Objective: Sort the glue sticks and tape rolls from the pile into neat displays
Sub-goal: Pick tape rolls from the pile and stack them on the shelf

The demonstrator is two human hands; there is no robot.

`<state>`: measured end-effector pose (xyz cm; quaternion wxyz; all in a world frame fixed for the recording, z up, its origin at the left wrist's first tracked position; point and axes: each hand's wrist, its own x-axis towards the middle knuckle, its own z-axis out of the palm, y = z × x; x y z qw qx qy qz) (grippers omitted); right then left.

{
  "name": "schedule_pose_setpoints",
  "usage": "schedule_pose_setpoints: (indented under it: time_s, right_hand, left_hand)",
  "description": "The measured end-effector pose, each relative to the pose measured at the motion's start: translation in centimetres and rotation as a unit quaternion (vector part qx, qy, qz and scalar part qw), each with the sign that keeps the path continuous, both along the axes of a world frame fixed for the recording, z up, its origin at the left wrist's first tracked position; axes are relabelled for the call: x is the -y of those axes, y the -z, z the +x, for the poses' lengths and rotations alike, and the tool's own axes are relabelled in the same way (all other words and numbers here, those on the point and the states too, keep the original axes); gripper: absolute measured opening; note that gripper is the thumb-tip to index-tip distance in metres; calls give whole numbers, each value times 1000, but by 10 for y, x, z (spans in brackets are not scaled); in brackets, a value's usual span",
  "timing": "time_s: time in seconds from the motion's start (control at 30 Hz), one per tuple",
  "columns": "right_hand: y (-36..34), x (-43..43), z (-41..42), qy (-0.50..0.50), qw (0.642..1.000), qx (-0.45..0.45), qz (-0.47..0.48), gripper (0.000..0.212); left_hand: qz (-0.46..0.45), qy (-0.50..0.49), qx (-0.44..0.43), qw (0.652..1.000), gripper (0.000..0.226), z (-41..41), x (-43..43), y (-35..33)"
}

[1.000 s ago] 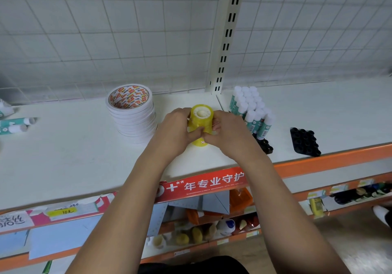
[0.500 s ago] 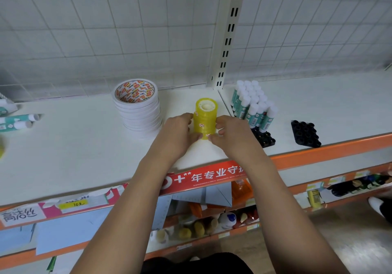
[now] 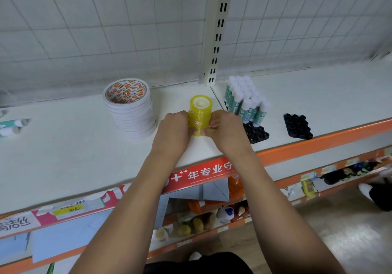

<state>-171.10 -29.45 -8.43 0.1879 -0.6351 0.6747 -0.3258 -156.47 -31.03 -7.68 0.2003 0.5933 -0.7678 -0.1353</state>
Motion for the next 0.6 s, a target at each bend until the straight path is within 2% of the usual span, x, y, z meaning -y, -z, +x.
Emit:
schedule_pose_setpoints:
  time_s: [0.23, 0.37, 0.47, 0.6]
  right_hand:
    - [-1, -3, -4, -13, 1000, 13, 0, 33]
    - [2, -5, -3, -43, 997, -61, -16, 21]
    - [3, -4, 2, -48, 992, -113, -17, 21]
    - [0, -4, -1, -52, 996, -72, 7, 20]
  left_hand:
    - [39, -14, -133, 990, 25, 0, -3, -2]
    - [48, -19, -146, 988, 26, 0, -2, -2]
    - [46, -29, -143, 988, 23, -1, -3, -2]
    - [42, -37, -131, 990, 22, -3, -4, -2]
